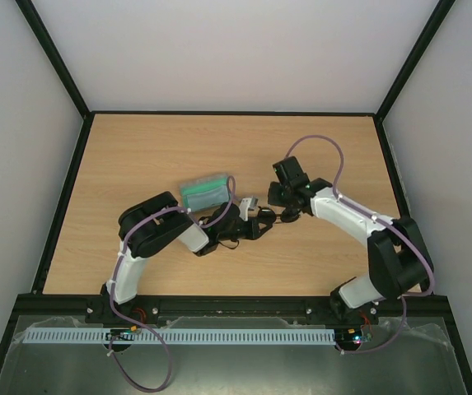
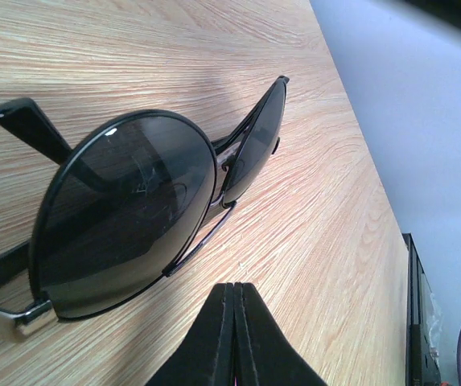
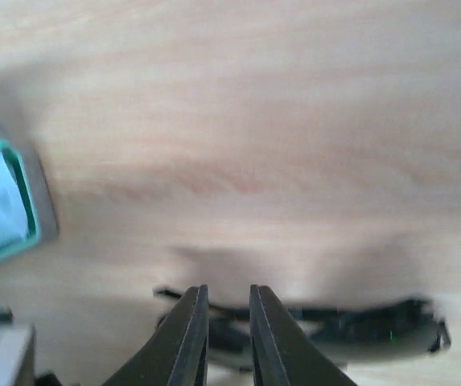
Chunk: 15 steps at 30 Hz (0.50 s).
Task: Organize the sunglasses
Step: Adjust the sunglasses at the center of the board.
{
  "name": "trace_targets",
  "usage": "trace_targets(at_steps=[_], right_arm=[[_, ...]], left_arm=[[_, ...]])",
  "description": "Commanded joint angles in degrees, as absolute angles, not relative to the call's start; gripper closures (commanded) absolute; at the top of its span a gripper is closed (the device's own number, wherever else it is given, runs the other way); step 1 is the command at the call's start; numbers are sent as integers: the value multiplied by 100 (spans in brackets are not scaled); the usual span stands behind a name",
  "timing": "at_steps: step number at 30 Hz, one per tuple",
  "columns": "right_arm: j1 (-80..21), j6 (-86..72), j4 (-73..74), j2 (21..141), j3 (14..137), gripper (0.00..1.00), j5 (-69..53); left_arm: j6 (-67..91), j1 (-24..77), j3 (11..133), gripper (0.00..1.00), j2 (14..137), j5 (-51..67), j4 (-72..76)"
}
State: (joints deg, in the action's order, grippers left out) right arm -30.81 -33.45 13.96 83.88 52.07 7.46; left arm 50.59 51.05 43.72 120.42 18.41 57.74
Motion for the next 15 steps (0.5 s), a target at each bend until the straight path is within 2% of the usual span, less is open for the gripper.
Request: trace_targets(at_steps=[1, 9, 15], right_arm=[[-2877, -3073, 1868, 8961, 5871, 83, 1197], [-2358, -2875, 1713, 9588, 5724, 85, 1005], [-2355, -2948, 1578, 9280, 5165, 88, 834]], left_arm=[[4897, 4875, 3871, 98, 12699, 1541, 3912], [4724, 4672, 4368, 98, 12769, 1437, 3452], [4480, 4451, 4900, 98, 12774, 1270, 2941]])
